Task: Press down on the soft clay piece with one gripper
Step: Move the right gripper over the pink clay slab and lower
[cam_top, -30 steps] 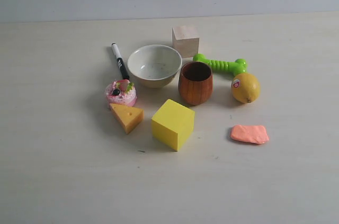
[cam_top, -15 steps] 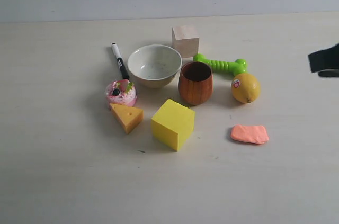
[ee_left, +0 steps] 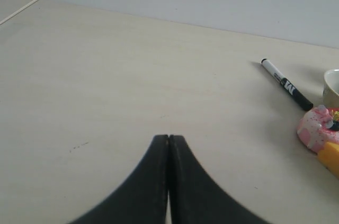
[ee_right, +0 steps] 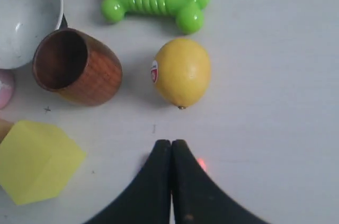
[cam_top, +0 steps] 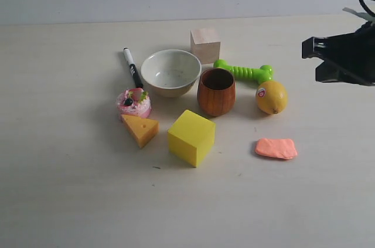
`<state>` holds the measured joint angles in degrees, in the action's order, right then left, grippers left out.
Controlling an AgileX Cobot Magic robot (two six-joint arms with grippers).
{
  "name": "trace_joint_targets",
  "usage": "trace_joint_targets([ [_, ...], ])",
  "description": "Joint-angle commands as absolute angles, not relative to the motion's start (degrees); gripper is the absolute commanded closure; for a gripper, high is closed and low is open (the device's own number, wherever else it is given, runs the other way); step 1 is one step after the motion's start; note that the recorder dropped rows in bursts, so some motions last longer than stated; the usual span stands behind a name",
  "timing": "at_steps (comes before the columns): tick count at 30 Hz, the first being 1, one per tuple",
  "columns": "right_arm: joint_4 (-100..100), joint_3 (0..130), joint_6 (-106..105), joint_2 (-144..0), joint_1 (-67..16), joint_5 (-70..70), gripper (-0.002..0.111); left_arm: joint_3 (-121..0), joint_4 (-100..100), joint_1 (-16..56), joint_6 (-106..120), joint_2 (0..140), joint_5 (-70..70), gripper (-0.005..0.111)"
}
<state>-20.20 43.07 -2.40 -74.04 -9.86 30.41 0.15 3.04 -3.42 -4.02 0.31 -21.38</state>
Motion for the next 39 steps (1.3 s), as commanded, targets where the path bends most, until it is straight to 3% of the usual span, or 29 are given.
trace_joint_targets([
  [1,-21.0,47.2,-3.2,-77.3,-10.0,36.5,0.108,0.0,3.4,-3.4,-4.4,0.0,-20.8,0.107],
  [5,-20.3,52.1,1.1,-83.7,-10.9,45.4,0.108,0.0,3.4,-3.4,-4.4,0.0,-20.8,0.107],
  [13,-8.2,60.1,13.7,-93.1,-19.8,49.3,0.108,0.0,3.4,-3.4,-4.4,0.0,-20.8,0.107],
  [19,-4.9,65.1,16.8,-99.9,-20.9,53.3,0.108,0.0,3.4,-3.4,-4.4,0.0,-20.8,0.107],
  [29,-4.2,64.5,16.8,-105.9,-21.4,50.6,0.108,0.0,3.4,-3.4,-4.4,0.0,-20.8,0.107],
  [39,-5.1,55.7,17.1,-105.9,-21.4,42.7,0.108,0.0,3.4,-3.4,-4.4,0.0,-20.8,0.107],
])
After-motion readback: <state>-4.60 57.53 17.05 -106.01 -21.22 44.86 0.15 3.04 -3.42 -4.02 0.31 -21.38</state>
